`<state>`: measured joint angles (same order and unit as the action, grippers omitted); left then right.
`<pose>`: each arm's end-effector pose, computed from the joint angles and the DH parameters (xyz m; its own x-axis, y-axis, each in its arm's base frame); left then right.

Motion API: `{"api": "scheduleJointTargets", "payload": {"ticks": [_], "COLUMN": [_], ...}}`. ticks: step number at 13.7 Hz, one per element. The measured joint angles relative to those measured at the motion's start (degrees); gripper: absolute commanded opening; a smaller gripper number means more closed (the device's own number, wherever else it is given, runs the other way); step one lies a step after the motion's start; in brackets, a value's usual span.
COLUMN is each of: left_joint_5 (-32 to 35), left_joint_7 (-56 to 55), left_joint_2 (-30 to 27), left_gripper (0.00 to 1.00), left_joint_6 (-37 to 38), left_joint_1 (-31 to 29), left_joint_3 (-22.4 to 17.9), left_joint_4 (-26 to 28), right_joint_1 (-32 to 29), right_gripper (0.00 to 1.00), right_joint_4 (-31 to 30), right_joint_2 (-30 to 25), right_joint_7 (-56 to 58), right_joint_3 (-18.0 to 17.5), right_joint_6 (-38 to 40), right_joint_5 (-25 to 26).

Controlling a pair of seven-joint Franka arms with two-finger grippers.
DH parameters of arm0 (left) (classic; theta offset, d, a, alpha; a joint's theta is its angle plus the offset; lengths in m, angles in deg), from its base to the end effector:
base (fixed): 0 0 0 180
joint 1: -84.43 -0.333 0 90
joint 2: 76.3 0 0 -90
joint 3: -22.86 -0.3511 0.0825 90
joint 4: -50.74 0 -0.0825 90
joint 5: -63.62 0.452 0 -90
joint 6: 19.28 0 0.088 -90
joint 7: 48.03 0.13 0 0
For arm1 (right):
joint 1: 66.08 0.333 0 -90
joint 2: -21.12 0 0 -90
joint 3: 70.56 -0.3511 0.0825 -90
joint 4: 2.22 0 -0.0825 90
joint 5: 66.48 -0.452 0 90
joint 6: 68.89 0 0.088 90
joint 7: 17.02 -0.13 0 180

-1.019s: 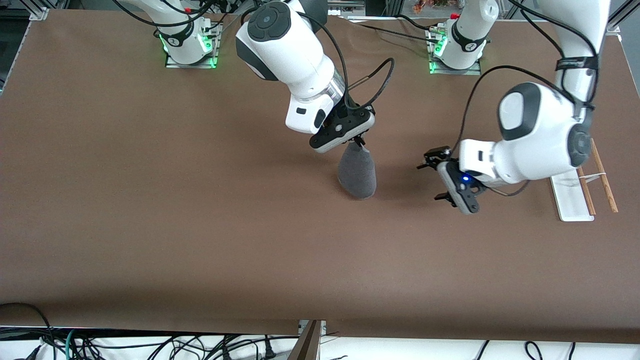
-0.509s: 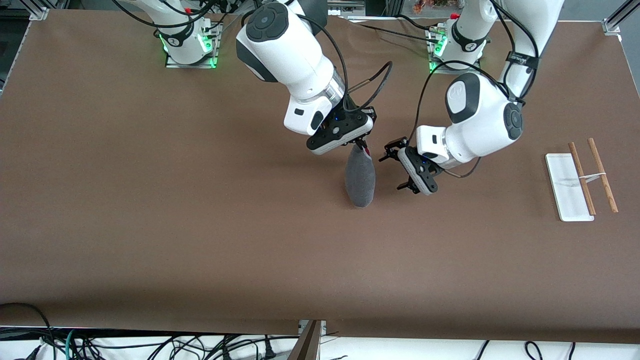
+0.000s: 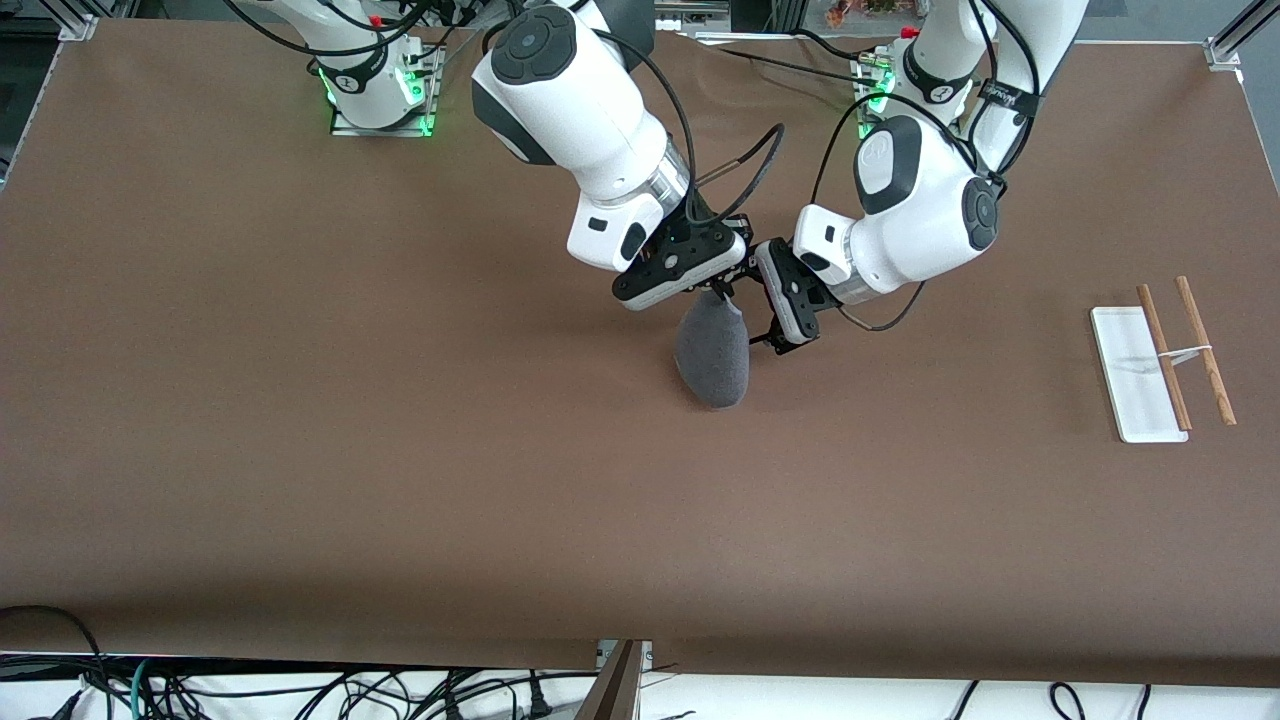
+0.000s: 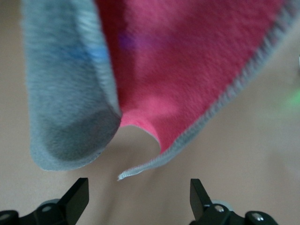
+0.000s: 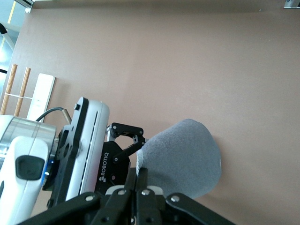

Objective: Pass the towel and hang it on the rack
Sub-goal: 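Close the left gripper on the hanging towel beside the right gripper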

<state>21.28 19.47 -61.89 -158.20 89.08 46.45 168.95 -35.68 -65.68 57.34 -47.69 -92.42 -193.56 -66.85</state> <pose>0.5792 -0.3201 0.3061 0.4535 -0.7337 0.5060 -0.8908 -0.3553 0.2832 0.6039 0.6165 0.5180 0.9468 0.1827 0.2649 0.2838 -0.8619 -0.4201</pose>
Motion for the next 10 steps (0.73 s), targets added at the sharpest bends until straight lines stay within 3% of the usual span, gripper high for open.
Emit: {"api": "scheduleJointTargets", "payload": {"ticks": [4, 5, 6, 7, 8, 10], "left_joint_5": [-10.4, -13.3, -15.5, -16.8, -17.3, -17.4], "left_joint_7": [12.0, 15.7, 19.2, 21.9, 23.3, 24.1], "left_joint_2": [0.1, 0.4, 0.8, 1.2, 1.5, 1.8], "left_gripper": [0.83, 0.71, 0.52, 0.2, 0.0, 0.0], "left_joint_6": [0.0, 0.0, 0.0, 0.0, 0.0, -0.1], "left_joint_1": [0.0, 0.0, 0.0, 0.0, 0.0, 0.0], "left_joint_3": [0.0, 0.0, 0.0, 0.0, 0.0, 0.0], "left_joint_4": [0.3, 0.6, 1.0, 1.2, 1.3, 1.3], "right_joint_1": [0.0, 0.0, -0.1, -0.1, -0.1, -0.1], "right_gripper": [0.0, 0.0, 0.0, 0.0, 0.0, 0.0], "right_joint_4": [0.0, 0.0, 0.1, 0.1, 0.1, 0.2], "right_joint_2": [0.0, 0.0, 0.0, 0.0, 0.0, 0.0], "right_joint_7": [-0.2, -0.8, -2.3, -4.5, -6.2, -7.8], "right_joint_3": [0.0, 0.1, 0.2, 0.2, 0.2, 0.2], "right_joint_6": [0.0, 0.0, -0.1, -0.3, -0.5, -0.6], "right_joint_5": [0.0, 0.0, 0.0, 0.0, 0.0, 0.0]}}
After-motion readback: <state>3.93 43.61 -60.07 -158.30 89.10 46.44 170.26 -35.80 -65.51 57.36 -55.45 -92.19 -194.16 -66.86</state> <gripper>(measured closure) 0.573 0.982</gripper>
